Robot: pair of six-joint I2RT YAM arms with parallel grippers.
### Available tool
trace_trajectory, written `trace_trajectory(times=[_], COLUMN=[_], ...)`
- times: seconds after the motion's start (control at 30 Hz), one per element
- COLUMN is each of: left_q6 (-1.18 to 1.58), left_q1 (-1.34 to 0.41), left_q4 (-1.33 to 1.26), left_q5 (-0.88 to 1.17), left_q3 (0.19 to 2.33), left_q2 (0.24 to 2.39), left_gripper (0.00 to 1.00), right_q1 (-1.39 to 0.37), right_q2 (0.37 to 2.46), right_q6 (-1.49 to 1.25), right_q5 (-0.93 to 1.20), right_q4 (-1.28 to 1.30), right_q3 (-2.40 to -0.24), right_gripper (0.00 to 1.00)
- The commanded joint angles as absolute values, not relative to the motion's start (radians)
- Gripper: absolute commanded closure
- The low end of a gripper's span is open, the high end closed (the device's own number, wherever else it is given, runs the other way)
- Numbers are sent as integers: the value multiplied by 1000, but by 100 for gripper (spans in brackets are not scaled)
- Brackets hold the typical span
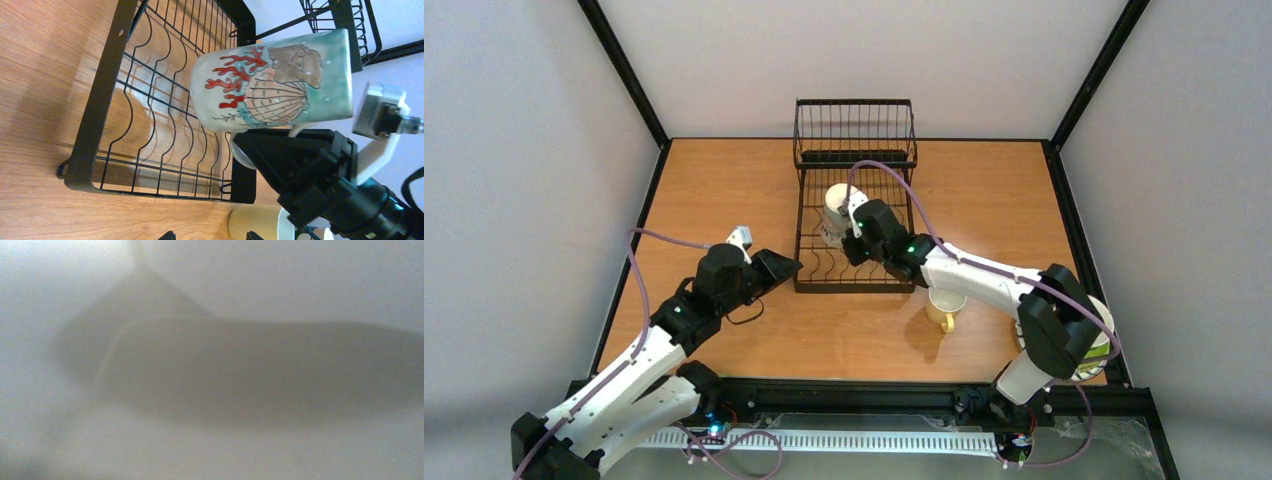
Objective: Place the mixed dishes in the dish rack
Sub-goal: Turn the cup upside down over the dish rack.
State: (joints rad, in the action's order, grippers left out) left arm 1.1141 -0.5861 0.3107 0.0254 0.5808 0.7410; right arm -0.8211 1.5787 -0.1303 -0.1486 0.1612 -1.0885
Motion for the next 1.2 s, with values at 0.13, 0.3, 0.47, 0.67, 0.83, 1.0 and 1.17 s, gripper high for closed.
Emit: trace_trajectory(times=[0.13,0.3,0.47,0.67,0.83,1.0,1.17], left_q6=[1078,1081,1079,1071,1066,1060,1052], left_q1=[-597,-597,-597,-597,-596,-597,-597], left_q4=[356,363,370,378,380,383,387], left_q5=[2,2,3,2,2,3,7], left_q3=[624,616,610,615,621,623,622], left_q2=[730,717,712,712,716,716,715], left_gripper=[22,22,22,22,22,22,21], right_q1=[-846,-849,-850,-850,-850,-848,-847], right_q2=[1659,1716,1794,1878,1922,1961,2004], right_q6=[-85,-76,-86,-105,-118,-136,-161], right_q5=[-270,-285,-280,-268,-265,-274,-301], right_q4=[-127,-194,-218,-217,-194,-151,-129], right_q3=[-1077,-1084,-1127,-1188,-1245,-1311,-1345], right_gripper=[98,98,98,98,98,98,94])
